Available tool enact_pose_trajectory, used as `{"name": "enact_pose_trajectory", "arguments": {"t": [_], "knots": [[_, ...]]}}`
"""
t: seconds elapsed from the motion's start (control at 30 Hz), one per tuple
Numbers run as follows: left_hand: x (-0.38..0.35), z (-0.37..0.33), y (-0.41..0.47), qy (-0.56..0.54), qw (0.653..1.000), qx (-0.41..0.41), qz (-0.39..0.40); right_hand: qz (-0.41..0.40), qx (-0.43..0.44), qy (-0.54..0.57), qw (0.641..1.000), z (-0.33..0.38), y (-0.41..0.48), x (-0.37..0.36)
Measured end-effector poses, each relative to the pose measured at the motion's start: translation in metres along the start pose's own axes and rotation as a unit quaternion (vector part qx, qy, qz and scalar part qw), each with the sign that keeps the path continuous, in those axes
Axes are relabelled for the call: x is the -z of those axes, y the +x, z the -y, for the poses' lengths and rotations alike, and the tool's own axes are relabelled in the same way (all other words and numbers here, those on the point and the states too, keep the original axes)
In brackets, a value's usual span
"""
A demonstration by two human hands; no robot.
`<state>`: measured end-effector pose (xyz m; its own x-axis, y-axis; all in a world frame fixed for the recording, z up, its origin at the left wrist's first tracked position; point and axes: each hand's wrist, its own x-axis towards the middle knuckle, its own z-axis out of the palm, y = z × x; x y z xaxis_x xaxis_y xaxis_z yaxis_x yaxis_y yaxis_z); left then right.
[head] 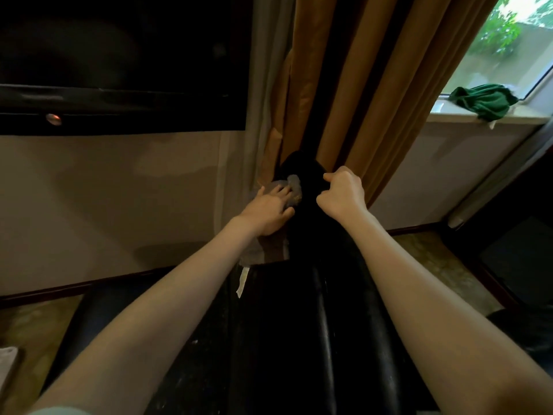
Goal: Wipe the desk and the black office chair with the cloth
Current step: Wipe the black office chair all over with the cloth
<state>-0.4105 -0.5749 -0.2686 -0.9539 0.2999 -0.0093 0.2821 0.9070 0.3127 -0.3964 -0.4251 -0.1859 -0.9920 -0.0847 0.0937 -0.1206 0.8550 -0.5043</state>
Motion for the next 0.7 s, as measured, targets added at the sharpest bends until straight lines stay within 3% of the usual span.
{"name": "enact_pose_trajectory", "arguments": {"t": [0.27, 0.47, 0.63, 0.7], "knots": [[-0.005, -0.025, -0.031, -0.048, 0.999, 0.005, 0.014, 0.003, 0.001, 0.005, 1.0, -0.002, -0.002, 0.001], [0.004, -0.03, -0.04, -0.027, 0.999, 0.003, 0.037, 0.103, 0.019, -0.085, 0.991, -0.007, -0.038, 0.027], [0.012, -0.03, -0.045, 0.038, 0.996, -0.028, 0.076, 0.153, -0.076, -0.203, 0.964, -0.014, -0.11, 0.036], [0.013, -0.034, -0.053, 0.073, 0.994, -0.048, 0.07, 0.139, -0.098, -0.197, 0.966, -0.014, -0.137, 0.033]]}}
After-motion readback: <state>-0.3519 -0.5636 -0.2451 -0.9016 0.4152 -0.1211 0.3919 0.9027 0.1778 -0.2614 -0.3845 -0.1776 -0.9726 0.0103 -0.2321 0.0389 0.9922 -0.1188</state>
